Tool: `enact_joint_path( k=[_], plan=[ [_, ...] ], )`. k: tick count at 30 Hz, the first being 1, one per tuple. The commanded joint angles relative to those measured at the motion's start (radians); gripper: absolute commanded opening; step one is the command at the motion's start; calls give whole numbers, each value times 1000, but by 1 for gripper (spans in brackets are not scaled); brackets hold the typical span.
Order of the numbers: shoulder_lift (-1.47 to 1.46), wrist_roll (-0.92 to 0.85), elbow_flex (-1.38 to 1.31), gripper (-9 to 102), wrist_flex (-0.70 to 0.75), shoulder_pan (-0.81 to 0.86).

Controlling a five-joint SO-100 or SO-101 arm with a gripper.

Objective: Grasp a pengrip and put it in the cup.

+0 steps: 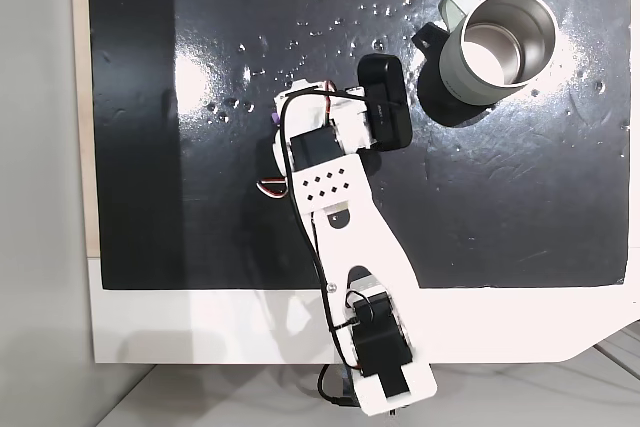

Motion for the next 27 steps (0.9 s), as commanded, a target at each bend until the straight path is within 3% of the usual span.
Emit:
enact_joint_path(
  k=[1, 27],
  plan=[
    [-49, 28, -77, 22, -8, -5],
    [-373, 58, -229, 21, -55, -37]
  ],
)
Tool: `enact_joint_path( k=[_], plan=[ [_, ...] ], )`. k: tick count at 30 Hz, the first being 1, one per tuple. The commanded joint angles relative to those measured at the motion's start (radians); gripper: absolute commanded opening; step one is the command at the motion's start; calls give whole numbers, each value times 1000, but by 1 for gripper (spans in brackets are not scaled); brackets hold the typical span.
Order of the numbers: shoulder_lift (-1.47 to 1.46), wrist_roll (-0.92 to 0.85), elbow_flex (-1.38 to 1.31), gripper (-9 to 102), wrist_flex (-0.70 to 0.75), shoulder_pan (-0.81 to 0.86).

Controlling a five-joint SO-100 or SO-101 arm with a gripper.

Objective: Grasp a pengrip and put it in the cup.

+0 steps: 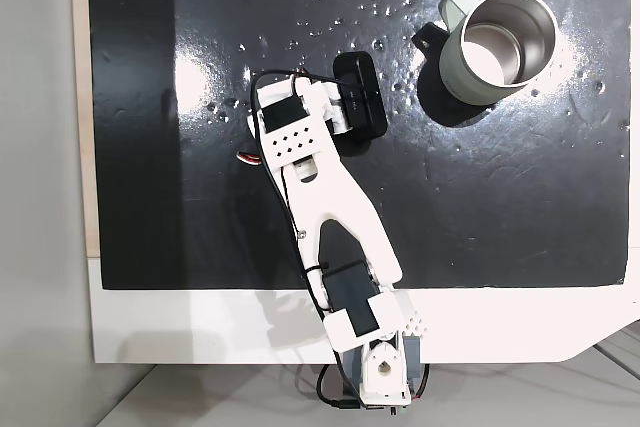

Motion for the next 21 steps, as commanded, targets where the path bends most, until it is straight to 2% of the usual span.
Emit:
enact_joint_path(
  k=[1, 7, 15, 21],
  plan=[
    [-18, 11, -49, 17, -17, 6],
    [-21, 26, -52, 3, -15, 5],
    [0, 25, -52, 2, 9, 6],
    [149, 26, -126, 1, 156, 55]
  ],
)
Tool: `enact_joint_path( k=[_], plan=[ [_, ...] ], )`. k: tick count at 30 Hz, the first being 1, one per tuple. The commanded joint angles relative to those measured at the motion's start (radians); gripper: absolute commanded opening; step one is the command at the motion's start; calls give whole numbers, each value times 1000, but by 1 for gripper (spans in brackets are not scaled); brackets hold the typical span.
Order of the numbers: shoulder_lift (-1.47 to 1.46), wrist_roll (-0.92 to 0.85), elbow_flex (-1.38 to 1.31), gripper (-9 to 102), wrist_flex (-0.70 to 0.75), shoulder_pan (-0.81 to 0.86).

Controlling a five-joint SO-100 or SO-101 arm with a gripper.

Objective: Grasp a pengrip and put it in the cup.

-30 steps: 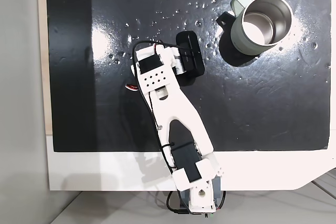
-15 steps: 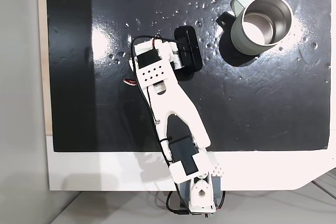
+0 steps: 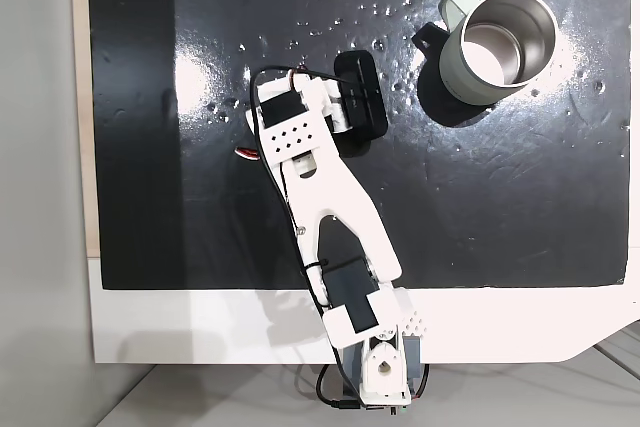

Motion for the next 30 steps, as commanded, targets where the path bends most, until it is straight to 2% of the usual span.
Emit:
enact_joint_path(
  k=[1, 8, 17, 25, 30],
  plan=[
    [144, 8, -104, 1, 109, 61],
    [327, -23, -149, 0, 314, 184],
    [426, -230, -356, 0, 535, 443],
    [394, -374, -532, 0, 552, 661],
    [333, -413, -591, 0, 474, 735]
  ],
)
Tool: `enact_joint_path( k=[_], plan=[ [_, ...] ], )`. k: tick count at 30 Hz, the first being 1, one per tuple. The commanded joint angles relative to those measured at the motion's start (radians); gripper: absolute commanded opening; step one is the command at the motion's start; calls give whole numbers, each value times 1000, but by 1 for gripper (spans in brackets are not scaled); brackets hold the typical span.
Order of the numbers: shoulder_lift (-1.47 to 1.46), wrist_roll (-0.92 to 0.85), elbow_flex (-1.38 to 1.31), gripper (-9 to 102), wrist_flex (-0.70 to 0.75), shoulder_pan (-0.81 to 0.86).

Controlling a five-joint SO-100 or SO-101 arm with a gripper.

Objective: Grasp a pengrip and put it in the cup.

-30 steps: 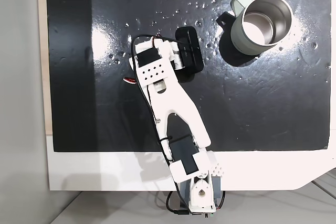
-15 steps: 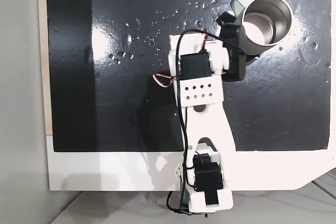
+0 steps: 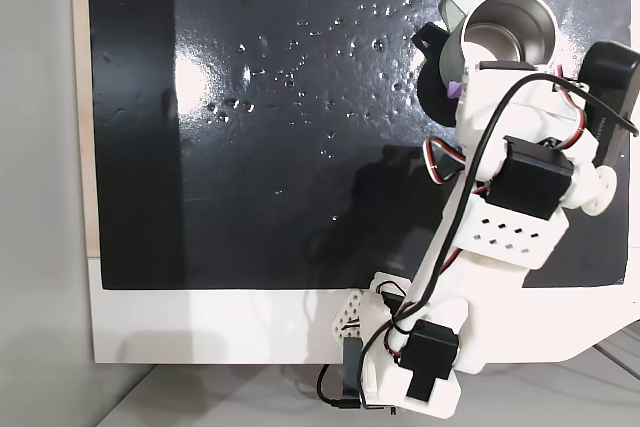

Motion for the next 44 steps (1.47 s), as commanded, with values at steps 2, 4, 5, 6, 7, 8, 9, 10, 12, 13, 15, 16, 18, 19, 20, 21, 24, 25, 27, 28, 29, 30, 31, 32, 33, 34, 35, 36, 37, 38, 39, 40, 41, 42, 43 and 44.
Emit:
enact_joint_path(
  k=[2, 4, 5, 6, 7, 8, 9, 10, 12, 13, 15, 16, 18, 19, 20, 21, 24, 25, 27, 28, 29, 30, 31, 32, 33, 34, 35, 36, 37, 38, 39, 40, 41, 42, 43, 44],
  plan=[
    [-60, -31, -118, 0, -67, 63],
    [-100, -32, -158, 0, -77, 72],
    [-117, -32, -175, 0, -86, 75],
    [-132, -32, -192, 0, -97, 78],
    [-147, -32, -209, 0, -101, 78],
    [-163, -32, -227, 0, -103, 78],
    [-175, -32, -241, 0, -109, 77],
    [-184, -32, -249, 0, -117, 74],
    [-192, -32, -249, 0, -137, 66],
    [-193, -32, -249, 0, -141, 61],
    [-195, -32, -249, 0, -144, 57],
    [-196, -32, -245, 0, -149, 57],
    [-206, -32, -247, 0, -156, 58],
    [-212, -31, -252, 0, -156, 60],
    [-212, -32, -252, 0, -158, 61],
    [-212, -32, -252, 0, -158, 61],
    [-204, -32, -252, 10, -149, 61],
    [-201, -32, -250, 16, -149, 61],
    [-196, -32, -250, 25, -144, 60],
    [-196, -32, -250, 27, -143, 60],
    [-196, -32, -250, 29, -138, 58],
    [-196, -32, -250, 29, -133, 57],
    [-196, -32, -250, 29, -130, 54],
    [-195, -32, -250, 29, -127, 52],
    [-195, -32, -250, 29, -124, 51],
    [-195, -32, -250, 29, -123, 48],
    [-193, -31, -250, 29, -121, 48],
    [-193, -31, -250, 29, -120, 46],
    [-192, -29, -250, 29, -118, 43],
    [-192, -29, -250, 29, -117, 41],
    [-192, -29, -250, 29, -115, 40],
    [-192, -28, -250, 29, -114, 38],
    [-190, -28, -250, 29, -114, 37],
    [-189, -28, -250, 29, -114, 37],
    [-189, -26, -250, 29, -114, 35],
    [-187, -26, -250, 29, -114, 34]
  ],
)
